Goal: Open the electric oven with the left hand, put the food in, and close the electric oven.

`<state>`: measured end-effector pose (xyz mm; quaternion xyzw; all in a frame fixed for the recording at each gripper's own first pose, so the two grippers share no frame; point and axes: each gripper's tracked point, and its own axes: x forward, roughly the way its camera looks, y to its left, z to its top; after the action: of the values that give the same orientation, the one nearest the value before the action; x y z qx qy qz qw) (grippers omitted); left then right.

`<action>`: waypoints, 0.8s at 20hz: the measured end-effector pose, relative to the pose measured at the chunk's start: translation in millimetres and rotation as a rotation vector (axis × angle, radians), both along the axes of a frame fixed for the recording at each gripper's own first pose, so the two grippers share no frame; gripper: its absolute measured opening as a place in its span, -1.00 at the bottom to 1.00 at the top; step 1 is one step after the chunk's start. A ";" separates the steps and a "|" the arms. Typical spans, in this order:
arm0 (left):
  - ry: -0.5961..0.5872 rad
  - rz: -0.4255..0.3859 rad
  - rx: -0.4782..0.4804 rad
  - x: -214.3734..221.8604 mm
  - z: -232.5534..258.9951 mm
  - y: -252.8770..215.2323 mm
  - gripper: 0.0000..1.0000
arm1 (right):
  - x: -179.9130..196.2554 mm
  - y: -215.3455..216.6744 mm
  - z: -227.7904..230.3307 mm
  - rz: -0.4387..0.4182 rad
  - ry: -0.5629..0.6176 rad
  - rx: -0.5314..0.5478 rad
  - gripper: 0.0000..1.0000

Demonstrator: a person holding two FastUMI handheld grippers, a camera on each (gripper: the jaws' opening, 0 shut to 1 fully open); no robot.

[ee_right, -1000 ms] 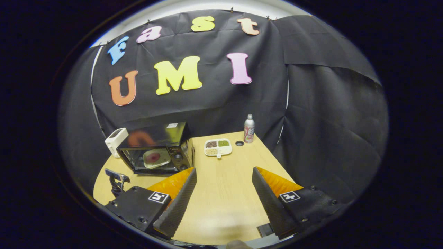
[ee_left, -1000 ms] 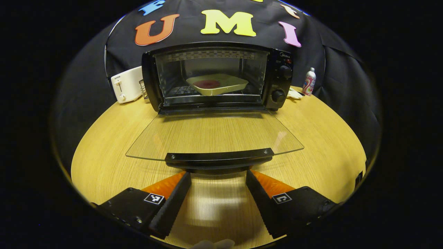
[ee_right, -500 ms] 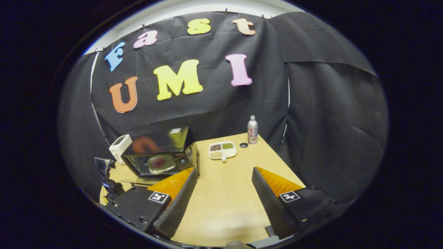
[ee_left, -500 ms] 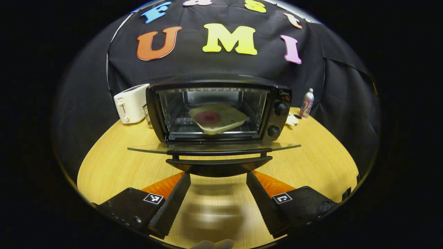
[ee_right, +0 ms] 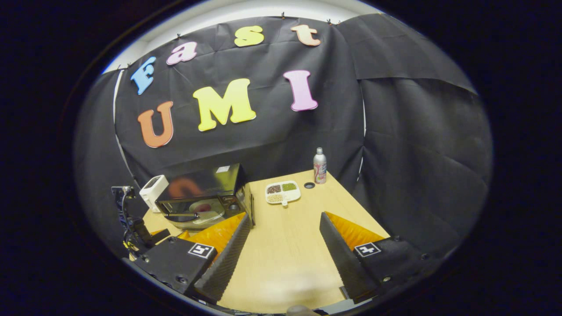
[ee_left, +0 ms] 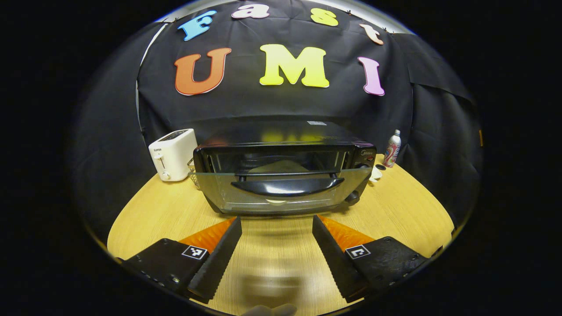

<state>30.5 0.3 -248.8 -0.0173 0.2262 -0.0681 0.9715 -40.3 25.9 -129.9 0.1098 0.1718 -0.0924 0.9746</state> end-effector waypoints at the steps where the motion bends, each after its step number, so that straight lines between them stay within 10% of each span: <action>1: 0.001 -0.002 -0.001 -1.5 0.3 -0.3 0.96 | -0.8 0.9 1.2 -0.001 -0.002 -0.002 0.93; 16: -0.037 -0.026 0.001 -20.2 21.4 2.1 0.96 | -13.2 15.0 4.6 0.015 -0.021 -0.004 0.93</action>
<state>10.3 2.4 -227.5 -0.0127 0.2087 -0.0810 0.9745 -53.6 40.9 -125.2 0.1074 0.1621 -0.0841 0.9773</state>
